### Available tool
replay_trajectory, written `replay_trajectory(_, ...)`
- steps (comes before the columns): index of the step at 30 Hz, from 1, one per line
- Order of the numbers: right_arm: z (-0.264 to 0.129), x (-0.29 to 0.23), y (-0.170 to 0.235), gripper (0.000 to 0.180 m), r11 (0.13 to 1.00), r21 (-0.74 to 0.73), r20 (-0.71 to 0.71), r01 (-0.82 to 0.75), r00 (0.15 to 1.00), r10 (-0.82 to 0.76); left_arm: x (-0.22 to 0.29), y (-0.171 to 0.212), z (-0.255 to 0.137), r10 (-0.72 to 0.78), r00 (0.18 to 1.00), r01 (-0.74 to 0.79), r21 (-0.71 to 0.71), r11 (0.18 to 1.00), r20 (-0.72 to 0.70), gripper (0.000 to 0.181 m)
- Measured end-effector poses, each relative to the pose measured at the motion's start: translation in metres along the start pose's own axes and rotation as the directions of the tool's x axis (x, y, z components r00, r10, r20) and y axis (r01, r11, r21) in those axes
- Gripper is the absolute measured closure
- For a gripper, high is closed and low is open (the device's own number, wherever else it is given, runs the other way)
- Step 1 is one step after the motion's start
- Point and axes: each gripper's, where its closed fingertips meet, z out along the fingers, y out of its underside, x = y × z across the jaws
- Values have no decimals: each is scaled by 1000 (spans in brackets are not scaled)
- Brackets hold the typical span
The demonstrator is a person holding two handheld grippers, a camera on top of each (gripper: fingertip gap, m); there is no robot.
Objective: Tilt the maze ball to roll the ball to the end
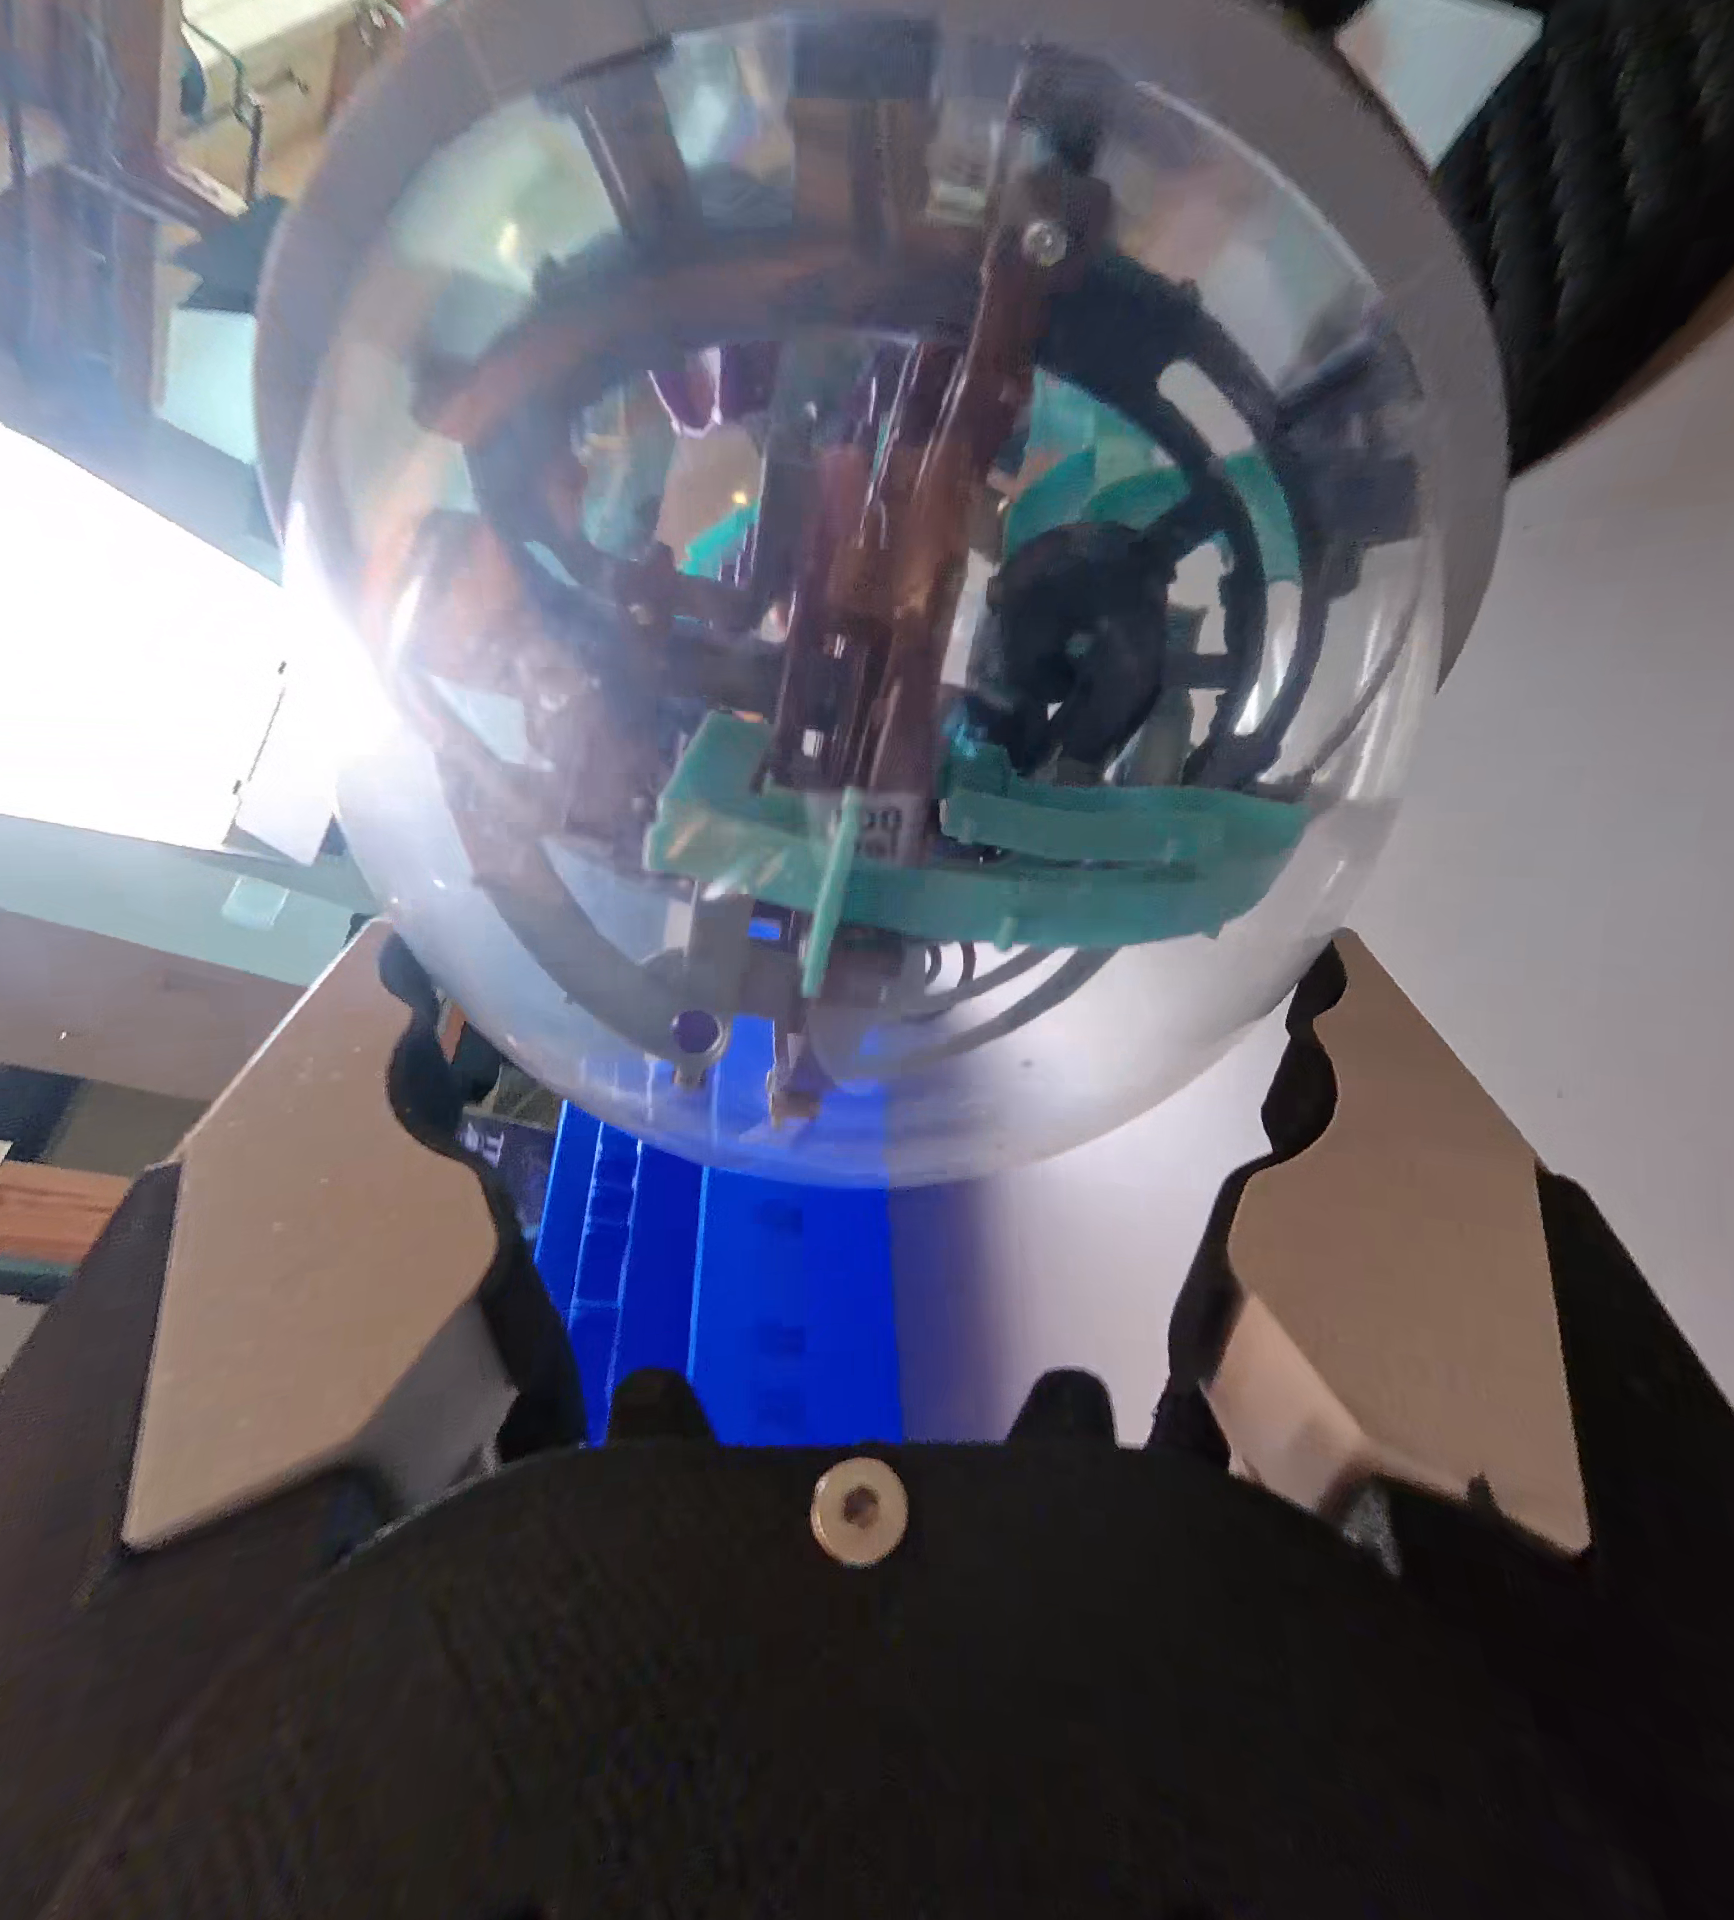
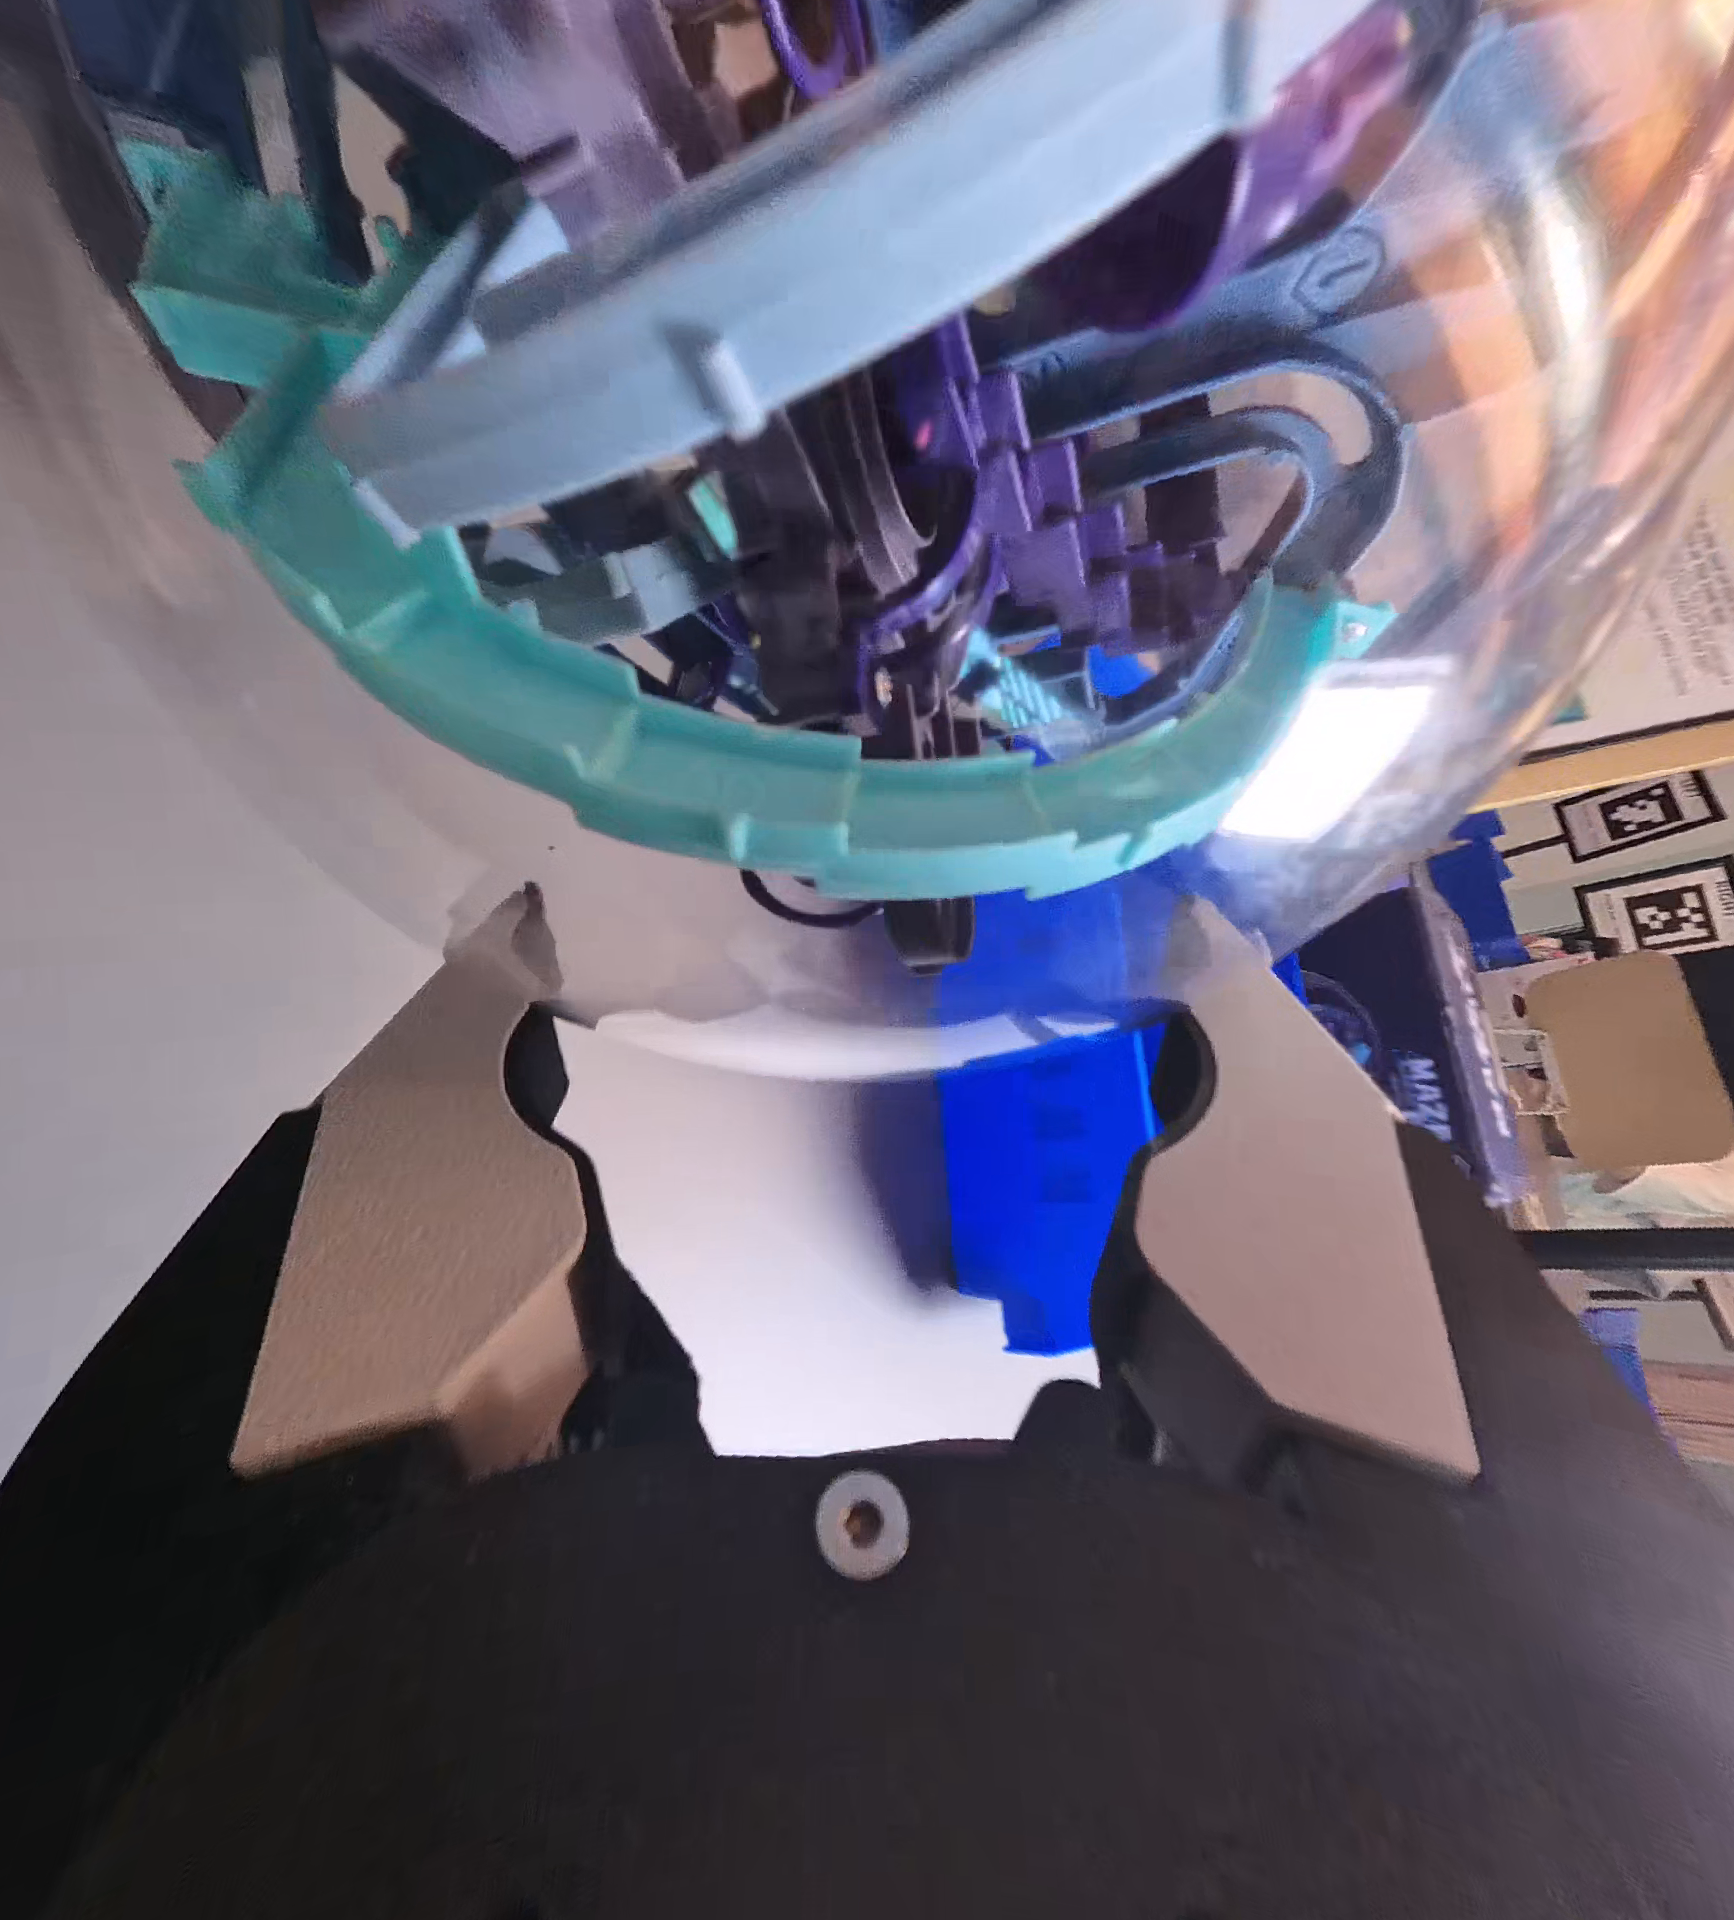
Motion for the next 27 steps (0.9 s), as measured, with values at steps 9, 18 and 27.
replay_trajectory(9,35,-56,34,76,997,-55,154,-50,986,58,64,58,5,-198,979,192,-119,974,-43,24)
replay_trajectory(18,45,-60,55,81,990,-114,172,-79,980,98,89,79,-4,-339,938,329,-134,935,-65,34)
replay_trajectory(27,-5,-91,-2,77,755,13,313,-656,719,620,91,58,-44,-806,501,852,15,524,-314,31)
